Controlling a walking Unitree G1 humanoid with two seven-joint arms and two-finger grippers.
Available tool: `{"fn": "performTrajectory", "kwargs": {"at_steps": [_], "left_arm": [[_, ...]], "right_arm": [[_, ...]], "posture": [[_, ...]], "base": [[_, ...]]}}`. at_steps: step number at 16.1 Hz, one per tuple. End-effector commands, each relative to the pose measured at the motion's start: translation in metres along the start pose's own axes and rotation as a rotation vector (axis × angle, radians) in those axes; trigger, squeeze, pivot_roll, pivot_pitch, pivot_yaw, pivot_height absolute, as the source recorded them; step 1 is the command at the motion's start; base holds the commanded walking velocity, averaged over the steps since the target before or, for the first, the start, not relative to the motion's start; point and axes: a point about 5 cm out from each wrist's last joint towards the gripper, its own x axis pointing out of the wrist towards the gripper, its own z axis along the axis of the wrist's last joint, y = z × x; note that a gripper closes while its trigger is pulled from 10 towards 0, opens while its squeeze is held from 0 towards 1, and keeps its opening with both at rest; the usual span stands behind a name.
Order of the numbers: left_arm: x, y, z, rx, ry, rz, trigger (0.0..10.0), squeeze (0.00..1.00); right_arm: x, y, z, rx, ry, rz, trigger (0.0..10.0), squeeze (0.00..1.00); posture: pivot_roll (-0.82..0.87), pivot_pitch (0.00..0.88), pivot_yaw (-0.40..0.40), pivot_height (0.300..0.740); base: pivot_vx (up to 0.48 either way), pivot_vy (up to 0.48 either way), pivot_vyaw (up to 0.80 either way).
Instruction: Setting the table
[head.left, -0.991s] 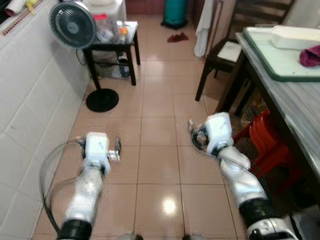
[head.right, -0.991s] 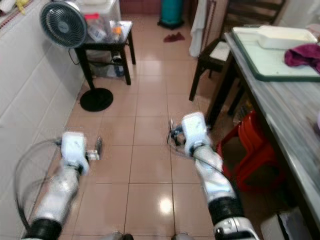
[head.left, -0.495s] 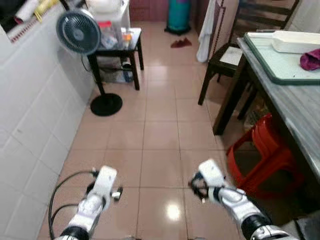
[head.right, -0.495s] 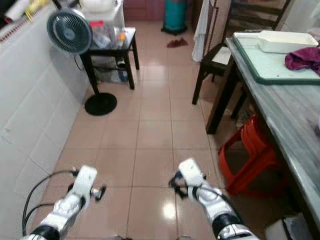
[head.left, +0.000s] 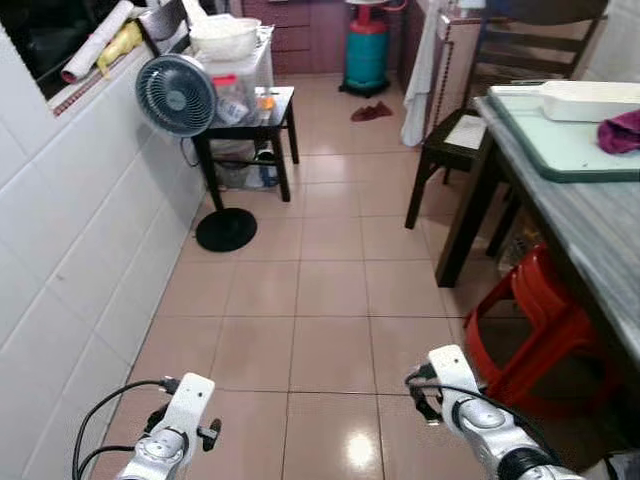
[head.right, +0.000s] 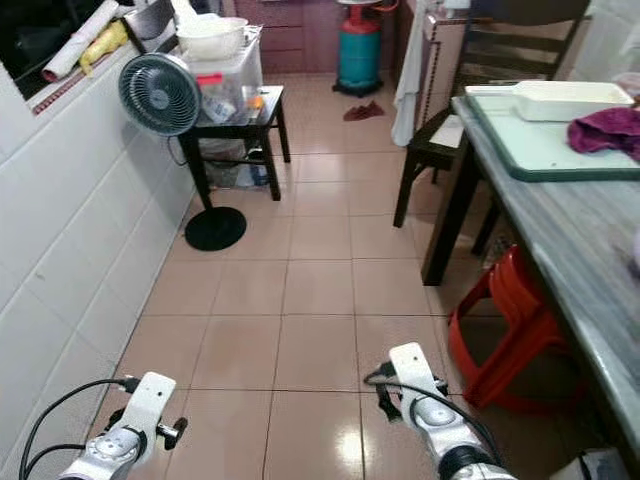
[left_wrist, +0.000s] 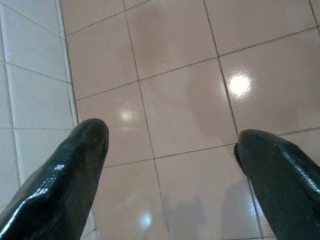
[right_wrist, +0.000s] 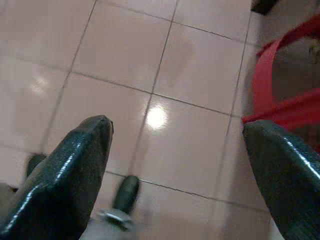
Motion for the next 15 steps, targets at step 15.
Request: {"fn": "performTrajectory", "kwargs": {"at_steps": [15], "left_arm": [[-0.008,-0.009,-0.042,-0.349,0.148,0.060,10.0,0.00]], "right_arm": [[-0.007,0.010,-0.042,0.177,0.125,-0.066,10.0,0.00]], "posture": [[-0.08,0.015,0.006,0.740]], "base": [[0.000,0.000,0.00]]}}
